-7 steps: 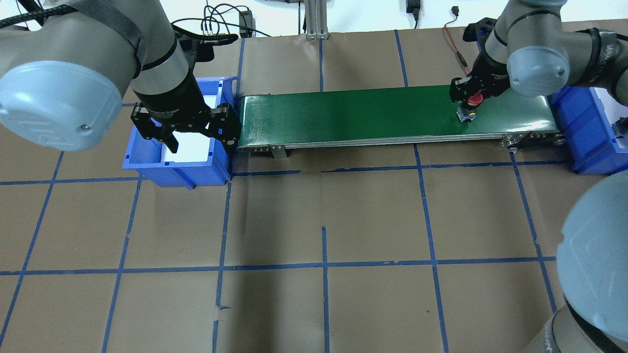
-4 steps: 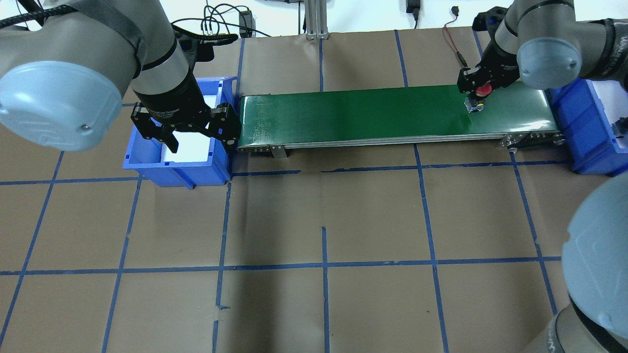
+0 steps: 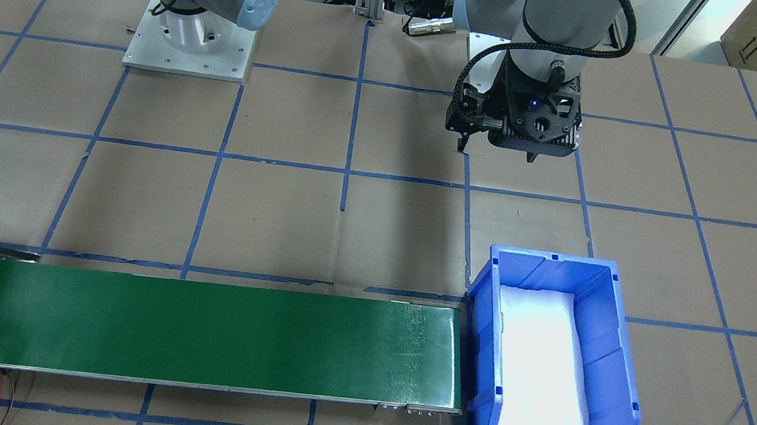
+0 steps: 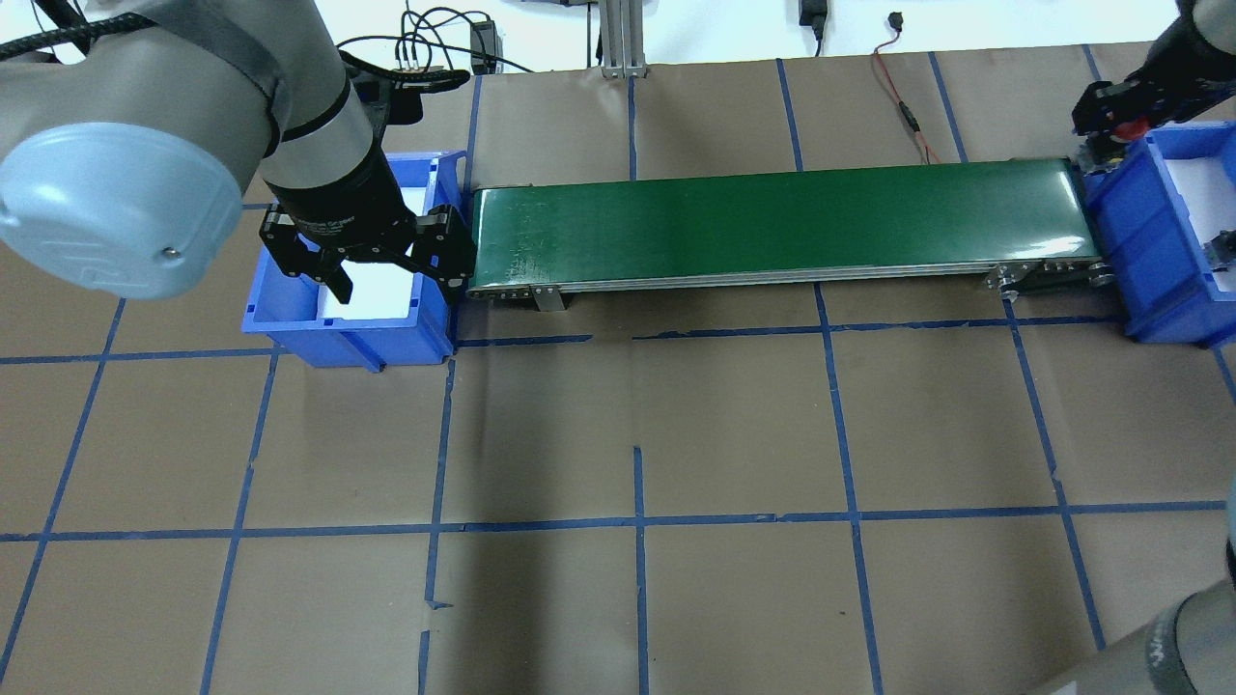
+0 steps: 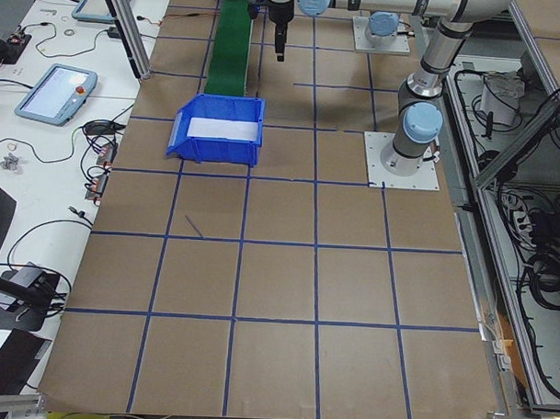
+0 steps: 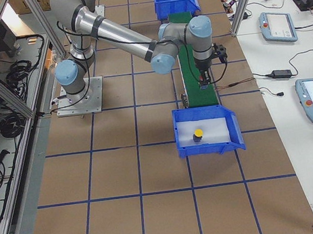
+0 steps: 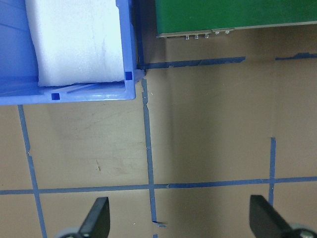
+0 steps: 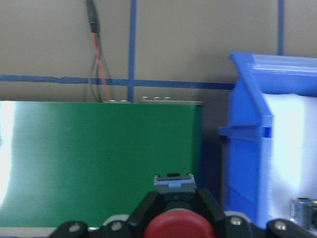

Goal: Transport two buttons from left to right
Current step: 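Carry the red button into the blue bin at the belt's end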

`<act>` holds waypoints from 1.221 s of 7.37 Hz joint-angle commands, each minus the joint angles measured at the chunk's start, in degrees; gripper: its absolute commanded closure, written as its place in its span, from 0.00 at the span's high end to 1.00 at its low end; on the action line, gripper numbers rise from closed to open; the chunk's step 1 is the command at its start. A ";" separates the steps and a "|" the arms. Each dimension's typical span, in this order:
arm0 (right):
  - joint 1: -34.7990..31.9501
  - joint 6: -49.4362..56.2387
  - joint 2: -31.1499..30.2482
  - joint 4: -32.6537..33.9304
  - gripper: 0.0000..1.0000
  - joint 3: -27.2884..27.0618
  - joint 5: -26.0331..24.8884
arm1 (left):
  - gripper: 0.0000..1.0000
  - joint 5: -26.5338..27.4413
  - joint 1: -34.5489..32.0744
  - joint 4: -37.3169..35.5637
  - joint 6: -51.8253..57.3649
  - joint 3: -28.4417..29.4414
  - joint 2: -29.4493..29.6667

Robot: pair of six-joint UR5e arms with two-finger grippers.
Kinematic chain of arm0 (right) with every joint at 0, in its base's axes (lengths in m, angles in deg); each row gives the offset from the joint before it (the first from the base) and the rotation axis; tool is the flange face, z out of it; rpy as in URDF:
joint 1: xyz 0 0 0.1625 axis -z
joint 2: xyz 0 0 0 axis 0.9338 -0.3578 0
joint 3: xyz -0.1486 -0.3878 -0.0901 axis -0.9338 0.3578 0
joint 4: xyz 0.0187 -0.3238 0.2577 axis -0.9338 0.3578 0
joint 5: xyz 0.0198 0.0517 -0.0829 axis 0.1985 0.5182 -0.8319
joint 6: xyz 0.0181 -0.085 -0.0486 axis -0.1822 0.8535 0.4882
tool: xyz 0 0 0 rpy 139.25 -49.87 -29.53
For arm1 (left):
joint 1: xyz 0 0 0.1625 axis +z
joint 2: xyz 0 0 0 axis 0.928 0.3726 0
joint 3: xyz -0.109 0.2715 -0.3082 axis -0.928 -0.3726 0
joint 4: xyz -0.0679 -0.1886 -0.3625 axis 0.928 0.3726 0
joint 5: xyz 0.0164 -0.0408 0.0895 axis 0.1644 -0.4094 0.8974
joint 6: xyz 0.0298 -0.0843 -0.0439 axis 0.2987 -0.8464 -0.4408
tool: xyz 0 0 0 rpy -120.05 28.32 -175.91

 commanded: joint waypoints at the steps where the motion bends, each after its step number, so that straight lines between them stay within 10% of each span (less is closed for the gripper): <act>1: 10.17 8.02 0.44 0.17 0.31 1.14 5.40 | 1.00 -0.10 -0.02 0.00 0.00 -0.04 0.00; 9: 13.19 8.31 15.91 1.58 0.35 9.95 8.95 | 1.00 -0.10 -0.02 0.18 0.00 -0.22 0.00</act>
